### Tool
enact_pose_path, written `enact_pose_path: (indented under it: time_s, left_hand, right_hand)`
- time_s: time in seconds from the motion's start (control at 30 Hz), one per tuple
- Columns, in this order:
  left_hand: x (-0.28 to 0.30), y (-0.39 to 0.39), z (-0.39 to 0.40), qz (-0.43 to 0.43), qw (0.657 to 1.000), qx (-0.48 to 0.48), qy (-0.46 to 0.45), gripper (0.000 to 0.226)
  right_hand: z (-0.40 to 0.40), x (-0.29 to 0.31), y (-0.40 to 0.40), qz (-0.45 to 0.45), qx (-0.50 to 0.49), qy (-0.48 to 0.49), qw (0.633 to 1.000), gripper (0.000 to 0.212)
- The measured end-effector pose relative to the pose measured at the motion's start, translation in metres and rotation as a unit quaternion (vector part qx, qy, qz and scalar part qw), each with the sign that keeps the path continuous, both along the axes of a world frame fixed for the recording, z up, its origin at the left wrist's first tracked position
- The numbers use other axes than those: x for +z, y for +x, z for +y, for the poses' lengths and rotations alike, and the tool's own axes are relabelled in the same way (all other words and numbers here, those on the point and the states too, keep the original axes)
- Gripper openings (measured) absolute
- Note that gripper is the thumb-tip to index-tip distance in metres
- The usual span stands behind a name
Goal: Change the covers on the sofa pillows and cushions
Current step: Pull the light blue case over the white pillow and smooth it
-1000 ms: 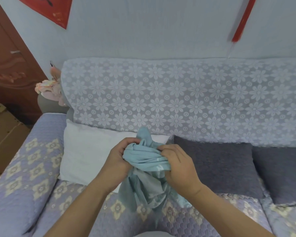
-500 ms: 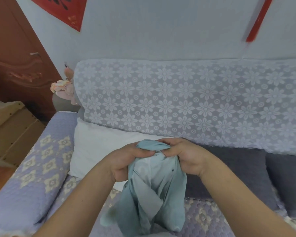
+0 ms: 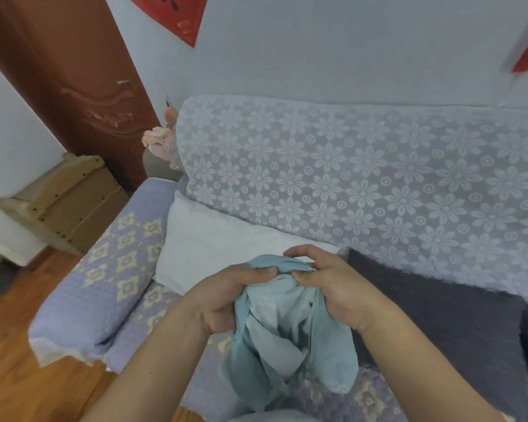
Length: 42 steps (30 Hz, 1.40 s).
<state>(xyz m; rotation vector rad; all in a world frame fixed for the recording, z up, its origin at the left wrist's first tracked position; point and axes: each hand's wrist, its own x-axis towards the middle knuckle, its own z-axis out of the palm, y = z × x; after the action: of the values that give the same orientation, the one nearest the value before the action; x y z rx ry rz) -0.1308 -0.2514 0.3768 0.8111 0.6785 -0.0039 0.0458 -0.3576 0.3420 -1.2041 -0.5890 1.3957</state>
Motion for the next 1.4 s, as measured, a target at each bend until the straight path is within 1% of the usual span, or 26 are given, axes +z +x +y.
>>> enact_pose_path:
  time_s: [0.07, 0.13, 0.2, 0.27, 0.37, 0.43, 0.5, 0.57, 0.6, 0.67, 0.73, 0.8, 0.9, 0.93, 0.97, 1.03, 1.07, 1.1, 1.17, 1.23, 1.3, 1.37, 1.4]
  left_hand:
    - [-0.005, -0.004, -0.003, 0.008, 1.0, 0.008, 0.017, 0.04]
    - [-0.013, -0.012, -0.005, 0.01, 0.999, 0.022, 0.024, 0.044]
    - [-0.024, -0.02, -0.005, 0.021, 0.997, 0.055, 0.042, 0.049]
    - [-0.036, -0.031, -0.002, 0.056, 0.989, 0.112, 0.076, 0.049]
    - [-0.055, -0.052, 0.013, 0.102, 0.971, 0.2, 0.077, 0.049]
    - [-0.064, -0.065, 0.029, 0.121, 0.964, 0.228, 0.067, 0.04]
    - [-0.069, -0.08, 0.049, 0.139, 0.959, 0.241, 0.049, 0.04]
    - [-0.074, -0.099, 0.075, 0.143, 0.96, 0.237, 0.023, 0.041]
    - [-0.074, -0.107, 0.088, 0.134, 0.967, 0.219, 0.004, 0.039]
    - [-0.077, -0.123, 0.114, 0.105, 0.978, 0.173, -0.043, 0.036]
    - [-0.08, -0.134, 0.135, 0.069, 0.979, 0.163, -0.104, 0.035]
    - [-0.083, -0.14, 0.154, 0.037, 0.975, 0.166, -0.144, 0.035]
    - [-0.09, -0.149, 0.183, 0.027, 0.973, 0.162, -0.161, 0.034]
    - [-0.096, -0.153, 0.194, 0.034, 0.977, 0.149, -0.15, 0.034]
    - [-0.102, -0.157, 0.205, 0.048, 0.984, 0.132, -0.114, 0.034]
    - [-0.114, -0.167, 0.227, 0.091, 0.99, 0.105, -0.013, 0.038]
    - [-0.121, -0.173, 0.236, 0.11, 0.989, 0.099, 0.015, 0.039]
    - [-0.127, -0.181, 0.244, 0.126, 0.987, 0.097, 0.023, 0.037]
    - [-0.14, -0.198, 0.258, 0.138, 0.986, 0.087, 0.015, 0.038]
    - [-0.151, -0.215, 0.272, 0.142, 0.985, 0.101, 0.001, 0.048]
    - [-0.161, -0.23, 0.286, 0.137, 0.98, 0.137, -0.037, 0.049]
    - [-0.173, -0.244, 0.302, 0.13, 0.971, 0.185, -0.073, 0.042]
    - [-0.179, -0.25, 0.309, 0.132, 0.965, 0.21, -0.079, 0.042]
  right_hand:
    - [-0.001, -0.003, -0.001, 0.005, 0.025, 0.004, 1.0, 0.041]
    - [0.0, -0.007, -0.005, 0.031, 0.042, 0.008, 0.999, 0.043]
    - [0.005, -0.011, -0.014, 0.069, 0.054, 0.002, 0.996, 0.043]
    - [0.014, -0.02, -0.029, 0.09, 0.071, -0.018, 0.993, 0.046]
    - [0.035, -0.035, -0.053, 0.068, 0.076, -0.055, 0.993, 0.044]
    - [0.053, -0.041, -0.069, 0.04, 0.073, -0.074, 0.994, 0.042]
    - [0.074, -0.044, -0.087, 0.008, 0.079, -0.098, 0.992, 0.04]
    - [0.096, -0.047, -0.107, -0.032, 0.088, -0.114, 0.989, 0.04]
    - [0.108, -0.049, -0.116, -0.048, 0.081, -0.117, 0.989, 0.04]
    - [0.134, -0.05, -0.133, -0.076, 0.048, -0.126, 0.988, 0.039]
    - [0.159, -0.052, -0.146, -0.097, 0.021, -0.13, 0.987, 0.034]
    - [0.183, -0.054, -0.156, -0.105, 0.002, -0.124, 0.987, 0.031]
    - [0.213, -0.06, -0.167, -0.098, -0.019, -0.134, 0.986, 0.031]
    - [0.22, -0.063, -0.169, -0.096, -0.024, -0.147, 0.984, 0.029]
    - [0.228, -0.067, -0.172, -0.095, -0.02, -0.162, 0.982, 0.028]
    - [0.242, -0.08, -0.176, -0.116, 0.015, -0.196, 0.974, 0.027]
    - [0.25, -0.087, -0.181, -0.139, 0.04, -0.209, 0.967, 0.027]
    - [0.259, -0.093, -0.186, -0.161, 0.066, -0.218, 0.96, 0.027]
    - [0.28, -0.105, -0.196, -0.193, 0.106, -0.235, 0.947, 0.027]
    - [0.304, -0.117, -0.204, -0.22, 0.159, -0.244, 0.931, 0.028]
    - [0.328, -0.124, -0.202, -0.236, 0.259, -0.249, 0.903, 0.032]
    - [0.36, -0.132, -0.187, -0.218, 0.351, -0.256, 0.874, 0.049]
    - [0.381, -0.137, -0.175, -0.215, 0.357, -0.259, 0.871, 0.059]
